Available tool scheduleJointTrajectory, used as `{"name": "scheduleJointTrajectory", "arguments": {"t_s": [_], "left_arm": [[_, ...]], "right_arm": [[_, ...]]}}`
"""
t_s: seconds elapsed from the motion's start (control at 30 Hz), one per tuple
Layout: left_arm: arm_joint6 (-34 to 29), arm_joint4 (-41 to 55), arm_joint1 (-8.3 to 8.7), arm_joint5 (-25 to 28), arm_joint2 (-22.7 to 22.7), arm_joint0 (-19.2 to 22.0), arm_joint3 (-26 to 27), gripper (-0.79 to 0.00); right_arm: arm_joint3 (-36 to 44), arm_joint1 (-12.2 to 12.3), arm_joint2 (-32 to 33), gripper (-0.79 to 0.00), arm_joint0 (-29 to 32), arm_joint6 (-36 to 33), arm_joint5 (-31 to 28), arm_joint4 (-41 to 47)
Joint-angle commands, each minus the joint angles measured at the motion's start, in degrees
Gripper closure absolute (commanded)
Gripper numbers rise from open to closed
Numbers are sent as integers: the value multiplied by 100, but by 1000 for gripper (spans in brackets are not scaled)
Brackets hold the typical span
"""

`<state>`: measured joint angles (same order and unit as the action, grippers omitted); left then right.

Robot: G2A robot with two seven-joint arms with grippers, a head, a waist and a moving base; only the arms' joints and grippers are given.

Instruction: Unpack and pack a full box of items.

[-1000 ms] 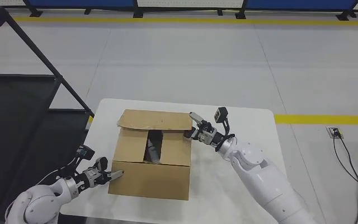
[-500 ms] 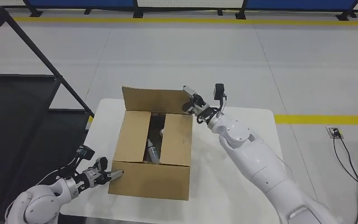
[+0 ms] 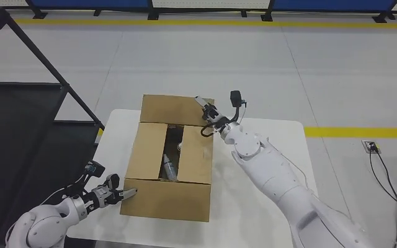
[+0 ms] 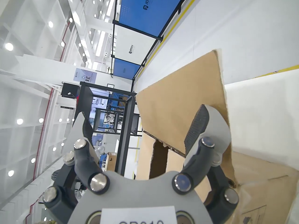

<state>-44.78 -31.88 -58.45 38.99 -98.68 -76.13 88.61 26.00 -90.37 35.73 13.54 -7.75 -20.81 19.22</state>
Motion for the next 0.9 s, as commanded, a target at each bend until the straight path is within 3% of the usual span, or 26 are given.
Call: {"name": "scheduleJointTrajectory", "arguments": {"t_s": [0.0,0.43,0.87], "left_arm": [[0,0,0,0,0,0,0,-785],[0,0,0,0,0,0,0,-785],[0,0,0,0,0,0,0,-785]], "right_arm": [[-185,-92,-61,-785,-46,79,57,-149],[-883,-478,-101,-785,-219,301,-104,-615],[-1194,-589,121,-785,-282,-272,-276,-646]]}}
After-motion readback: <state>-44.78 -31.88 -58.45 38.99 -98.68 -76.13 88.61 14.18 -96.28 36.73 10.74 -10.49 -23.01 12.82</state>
